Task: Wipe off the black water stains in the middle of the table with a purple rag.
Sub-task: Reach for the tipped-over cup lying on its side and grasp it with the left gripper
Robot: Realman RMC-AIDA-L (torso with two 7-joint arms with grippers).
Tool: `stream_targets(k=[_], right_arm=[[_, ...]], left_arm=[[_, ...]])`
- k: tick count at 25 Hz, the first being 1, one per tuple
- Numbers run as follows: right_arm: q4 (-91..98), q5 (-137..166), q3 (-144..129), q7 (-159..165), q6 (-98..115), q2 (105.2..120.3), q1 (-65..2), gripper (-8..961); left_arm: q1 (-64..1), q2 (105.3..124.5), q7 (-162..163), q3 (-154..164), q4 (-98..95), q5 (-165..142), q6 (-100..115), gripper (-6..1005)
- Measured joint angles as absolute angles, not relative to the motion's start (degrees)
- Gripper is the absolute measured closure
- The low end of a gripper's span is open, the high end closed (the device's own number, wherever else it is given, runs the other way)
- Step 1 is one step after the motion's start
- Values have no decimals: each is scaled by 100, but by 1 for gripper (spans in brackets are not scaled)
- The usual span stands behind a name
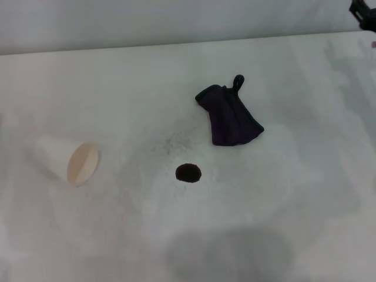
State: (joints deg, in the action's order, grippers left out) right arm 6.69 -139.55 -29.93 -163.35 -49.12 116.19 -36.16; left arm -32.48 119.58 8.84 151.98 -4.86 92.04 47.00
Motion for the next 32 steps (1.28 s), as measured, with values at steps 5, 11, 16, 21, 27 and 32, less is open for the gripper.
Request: stream_targets(k=[5,11,16,21,27,32], right_arm=[[660,-13956,-3006,-16418,-5770,11620,-3374,113],[609,-13962,-2977,-16384,-5868,11610,-3328,113],[606,-13964,-2975,-16382,-5888,11607,-3327,113],[606,-13966,-2982,-16383,-5889,11604,-3353,113],[616,-13966,-3002,-16383,-5909,11596,-3347,113],[639,-13966,-2978,-16383,-5991,11590,-3311,113]], left_arm=[[-3179,11961,893,15171,-503,9211,4762,138],[-3098,11960,871,15208,-570,9051,5097,137],[-3068,11956,858,15211,-627,8900,5245,137],[-3018,11956,844,15214,-631,8890,5445,137],[-2840,11944,846,15214,-766,8624,6143,138],[-2797,11910,949,15214,-864,8331,6653,138]])
